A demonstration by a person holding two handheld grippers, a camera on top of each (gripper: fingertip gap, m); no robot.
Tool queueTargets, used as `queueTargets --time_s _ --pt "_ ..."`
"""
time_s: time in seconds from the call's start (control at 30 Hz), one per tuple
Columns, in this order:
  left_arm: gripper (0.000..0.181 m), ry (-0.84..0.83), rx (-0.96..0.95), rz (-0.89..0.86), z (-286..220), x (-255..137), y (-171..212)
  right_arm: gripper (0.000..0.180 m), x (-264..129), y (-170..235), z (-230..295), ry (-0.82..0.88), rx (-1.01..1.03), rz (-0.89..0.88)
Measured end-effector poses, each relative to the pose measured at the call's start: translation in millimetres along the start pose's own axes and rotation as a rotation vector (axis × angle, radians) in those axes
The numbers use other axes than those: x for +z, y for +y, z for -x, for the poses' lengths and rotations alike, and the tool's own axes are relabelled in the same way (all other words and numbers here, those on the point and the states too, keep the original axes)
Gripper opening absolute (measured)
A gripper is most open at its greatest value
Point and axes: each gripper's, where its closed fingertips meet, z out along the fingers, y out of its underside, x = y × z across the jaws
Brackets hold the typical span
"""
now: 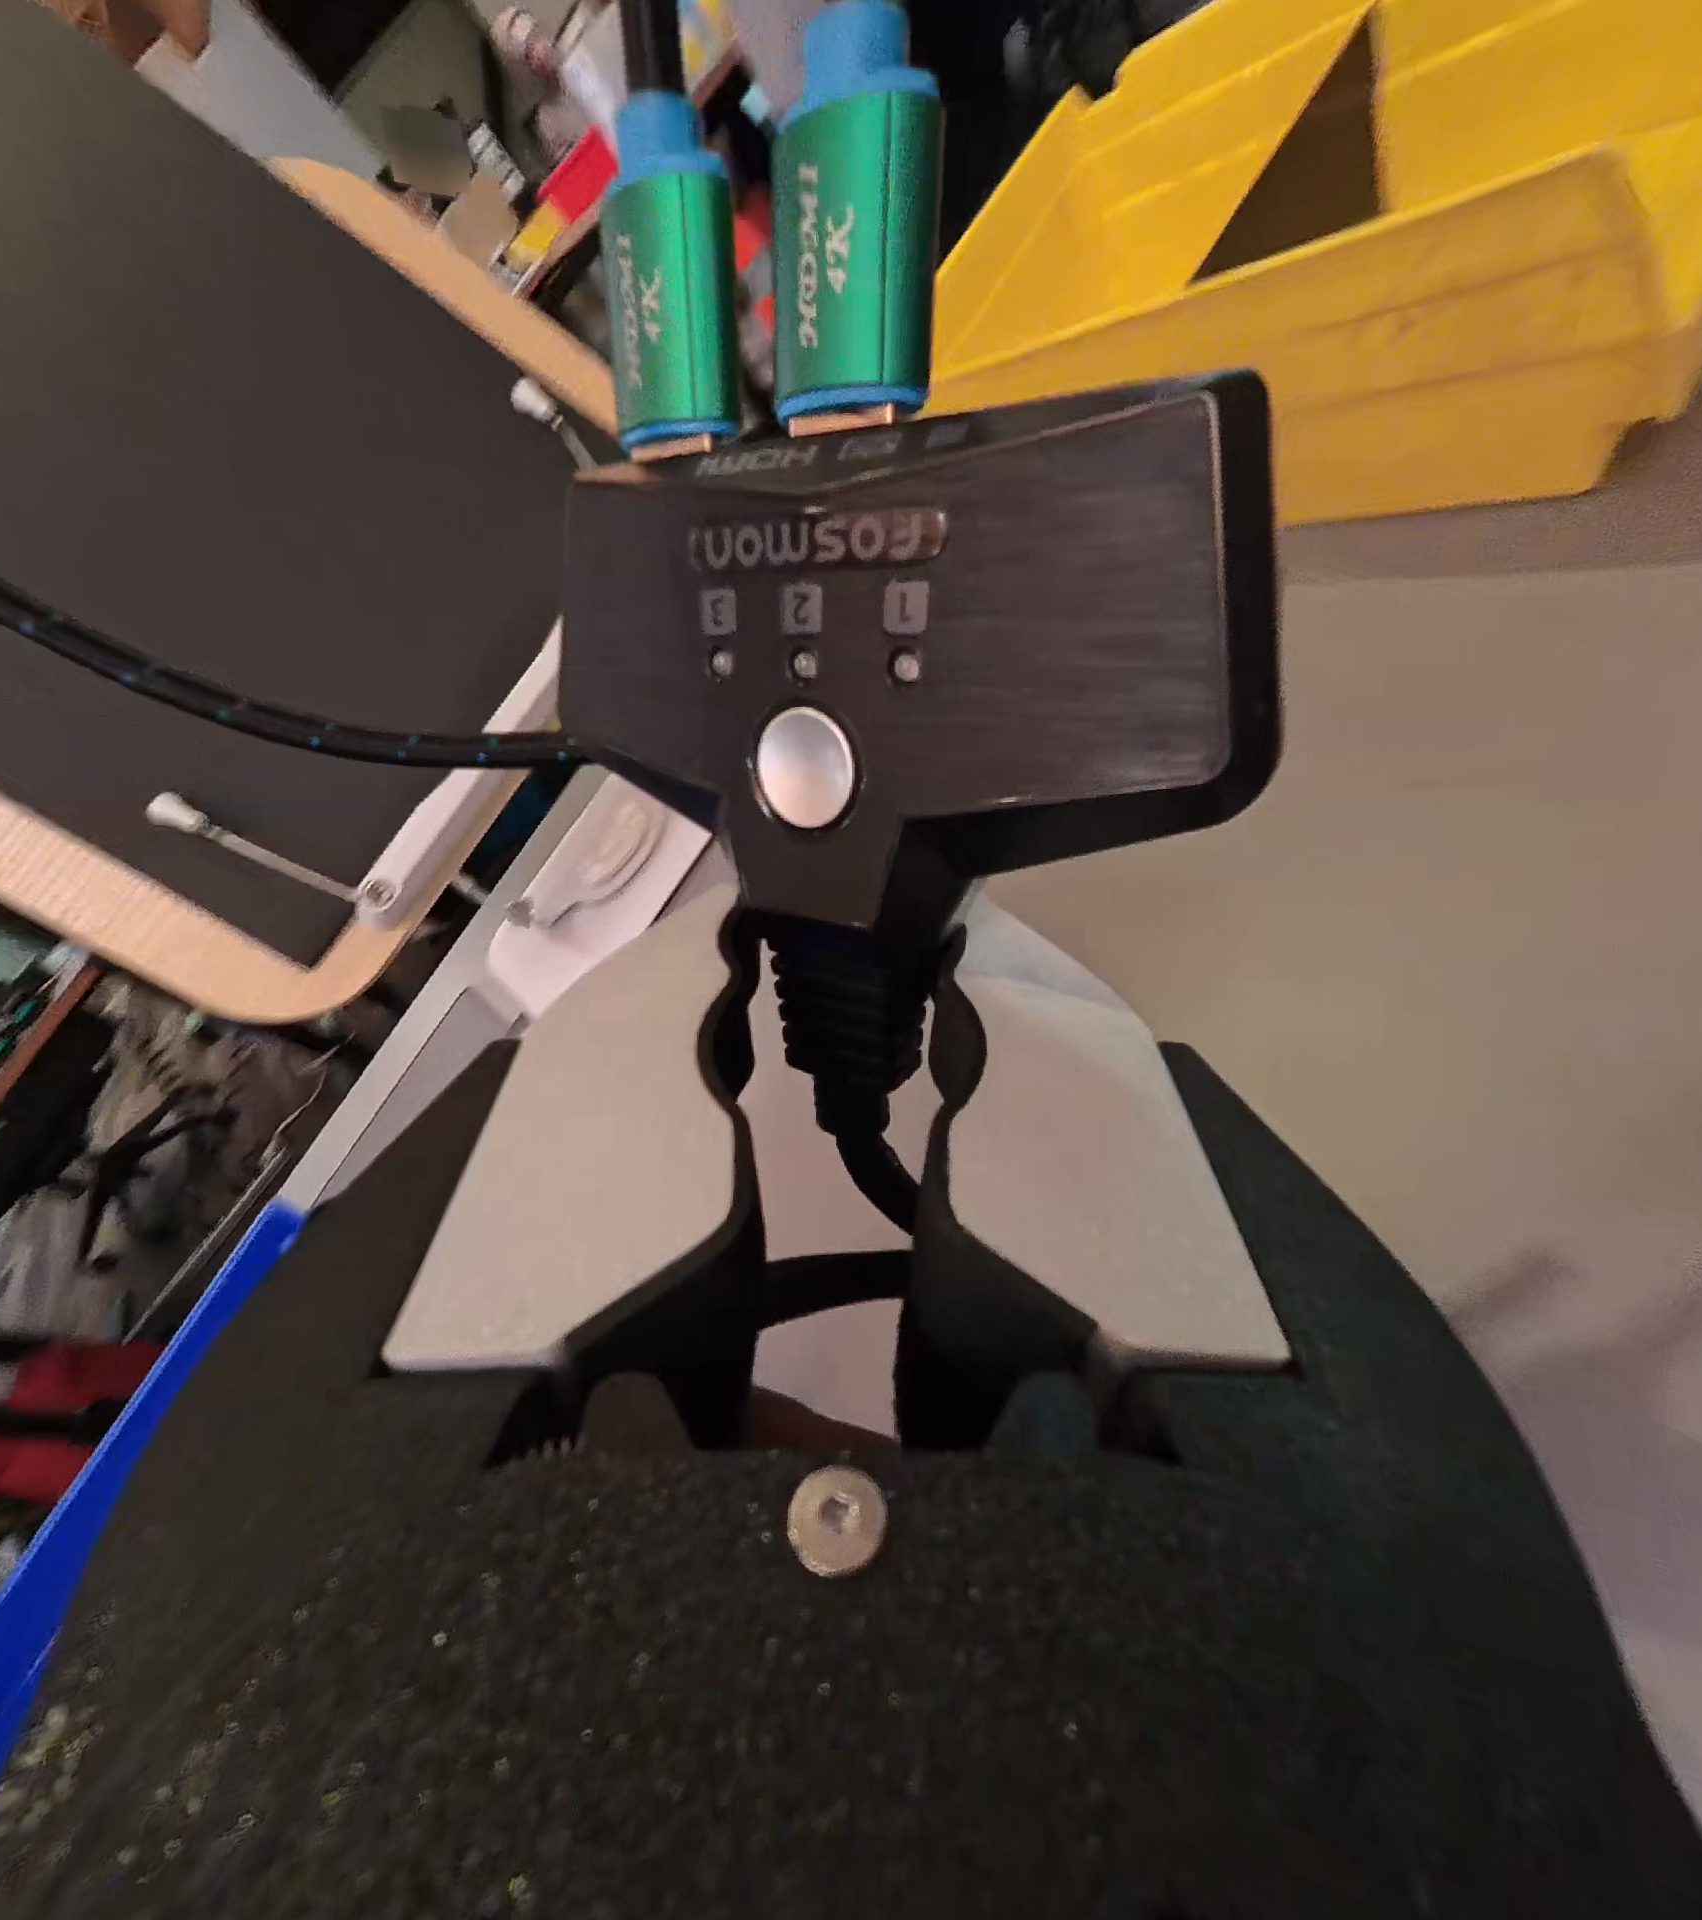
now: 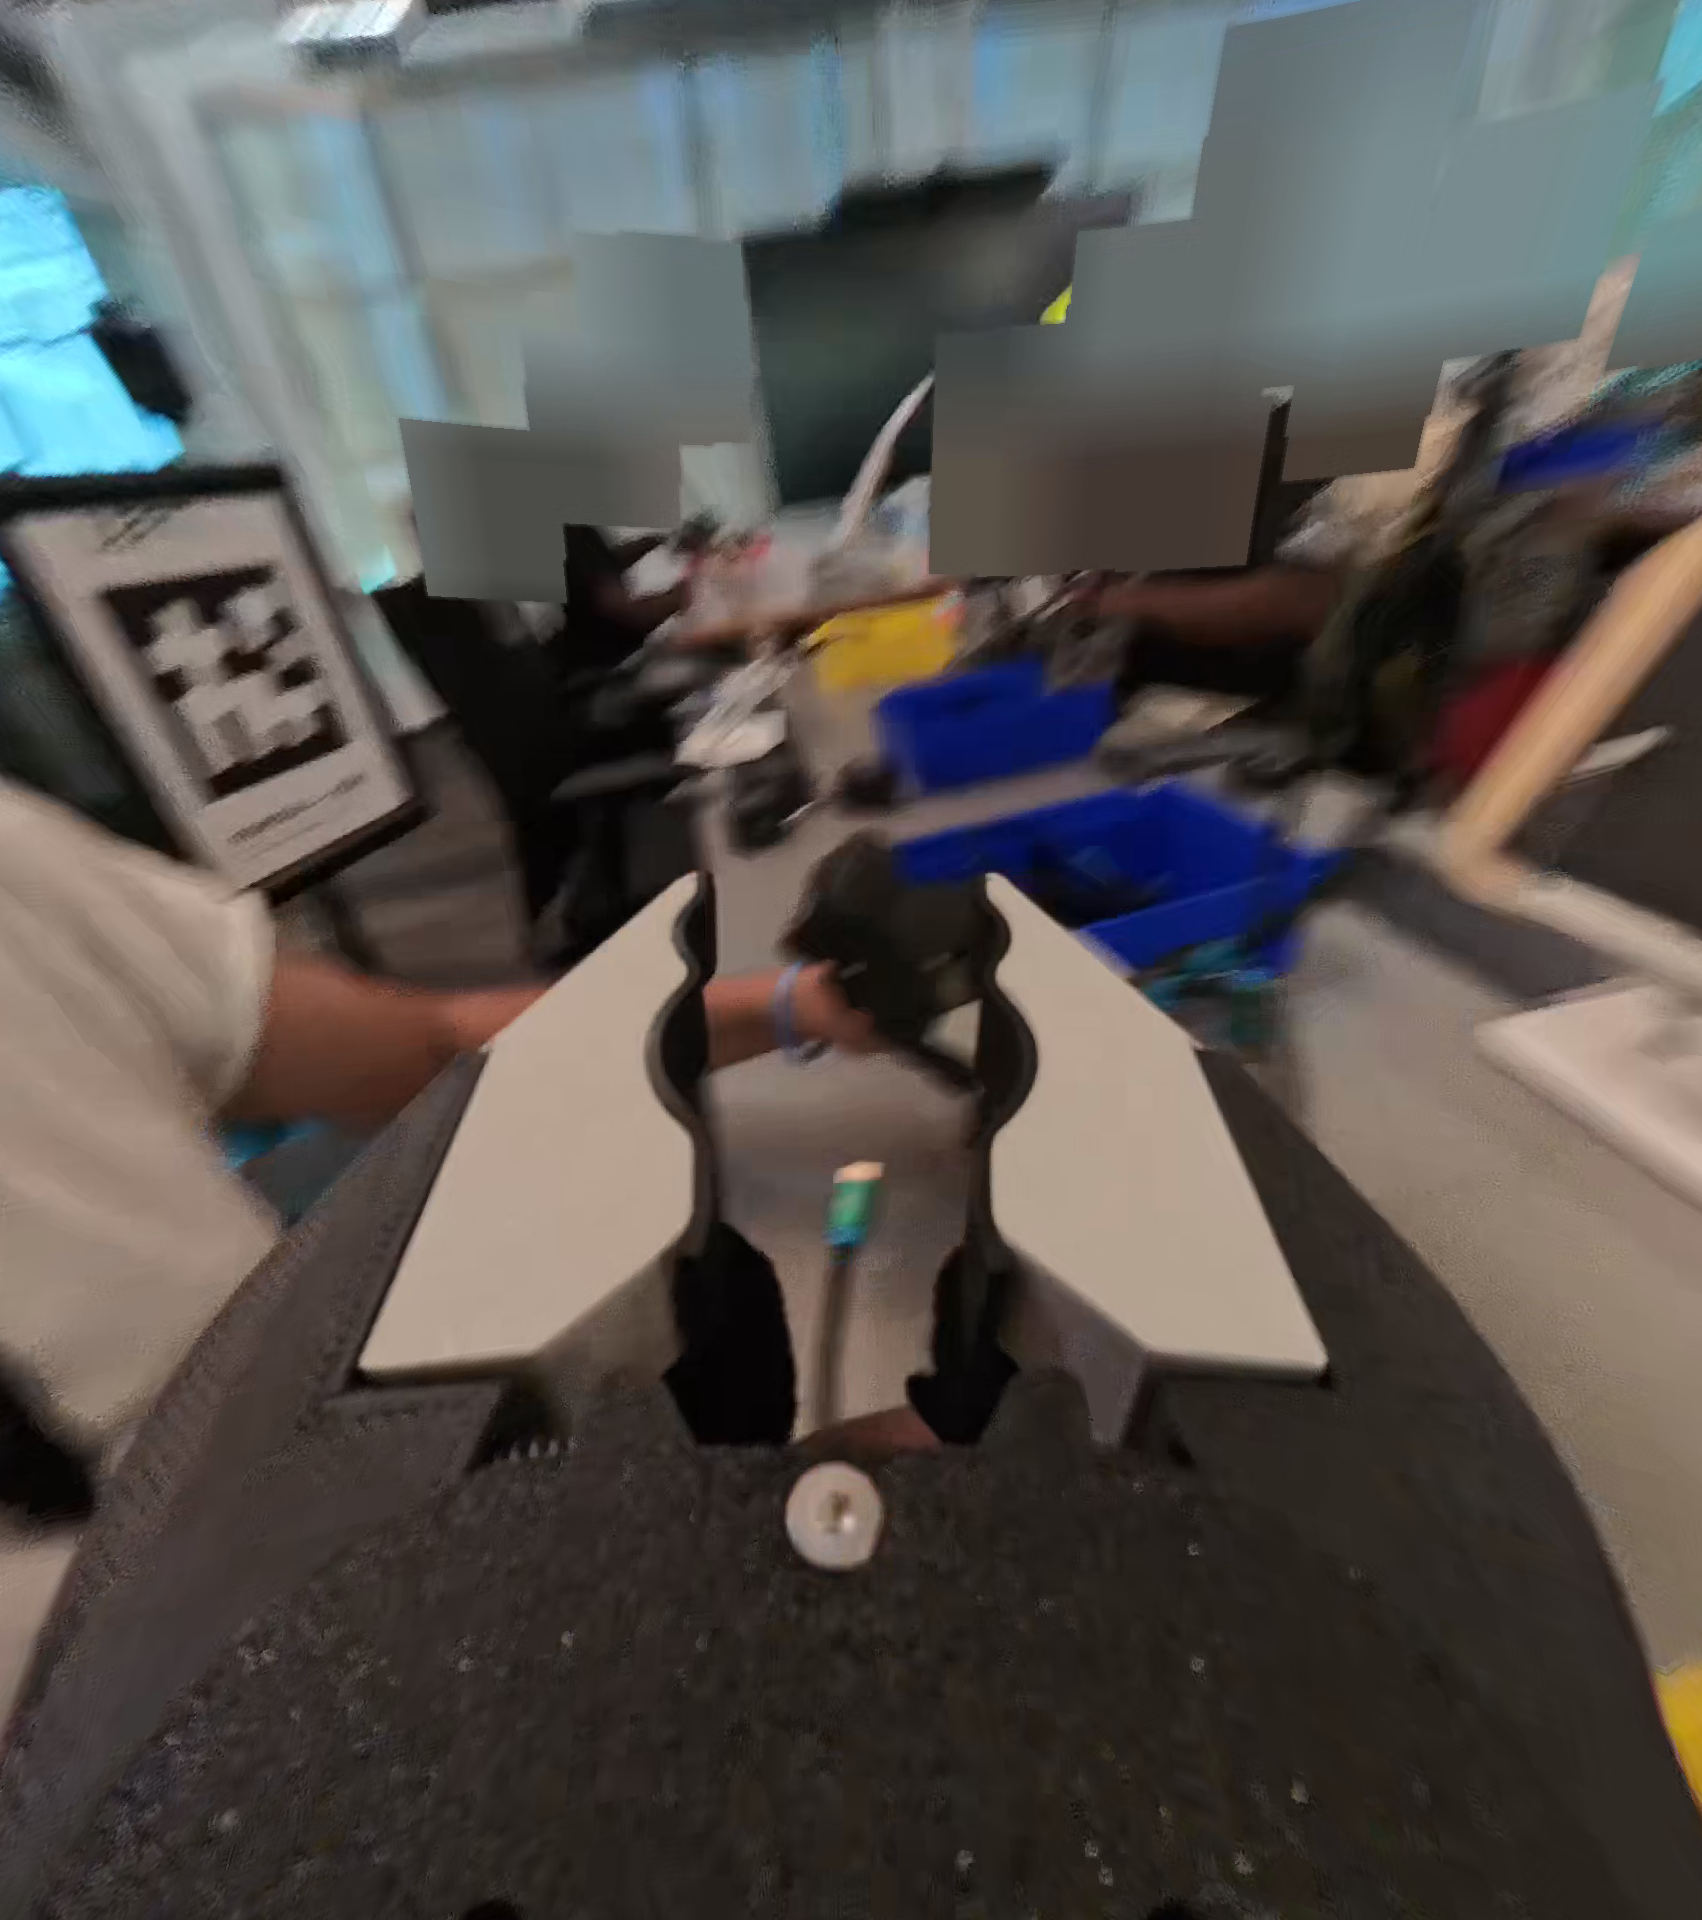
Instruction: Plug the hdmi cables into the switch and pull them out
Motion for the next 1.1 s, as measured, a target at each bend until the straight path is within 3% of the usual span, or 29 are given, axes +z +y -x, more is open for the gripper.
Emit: queueTargets --time_s 0.07,0.13,0.23,0.3,0.5,0.7,0.77,0.93,1.1 --pt "0.030 0.071 0.006 -0.074 -10 -7 -10 0.036 -39 -16 -45 0.224 -0.046 -0.122" --pt "0.030 0.121 0.011 -0.117 -18 -12 -21 0.034 -55 13 -88 0.328 -0.010 -0.066" --pt "0.031 0.186 0.017 -0.147 -29 -16 -33 0.039 -24 76 -86 0.117 0.078 0.077" --pt "0.030 0.226 0.030 -0.156 -38 -17 -38 0.041 8 95 -76 0.047 0.032 0.098" --pt "0.030 0.283 0.012 -0.138 -52 -17 -35 0.041 69 106 -50 -0.051 -0.058 -0.018" --pt "0.031 0.322 -0.025 -0.132 -56 -15 -30 0.036 80 110 -55 0.010 -0.088 -0.053" --pt "0.031 0.338 -0.020 -0.129 -59 -15 -30 0.024 79 112 -59 0.035 -0.113 -0.048" --pt "0.032 0.234 -0.087 -0.104 -51 -3 -29 0.020 77 112 -72 0.106 -0.102 -0.087" --pt "0.060 -0.016 -0.030 -0.086 -42 5 -30 0.020 80 123 -96 0.242 -0.054 -0.107"
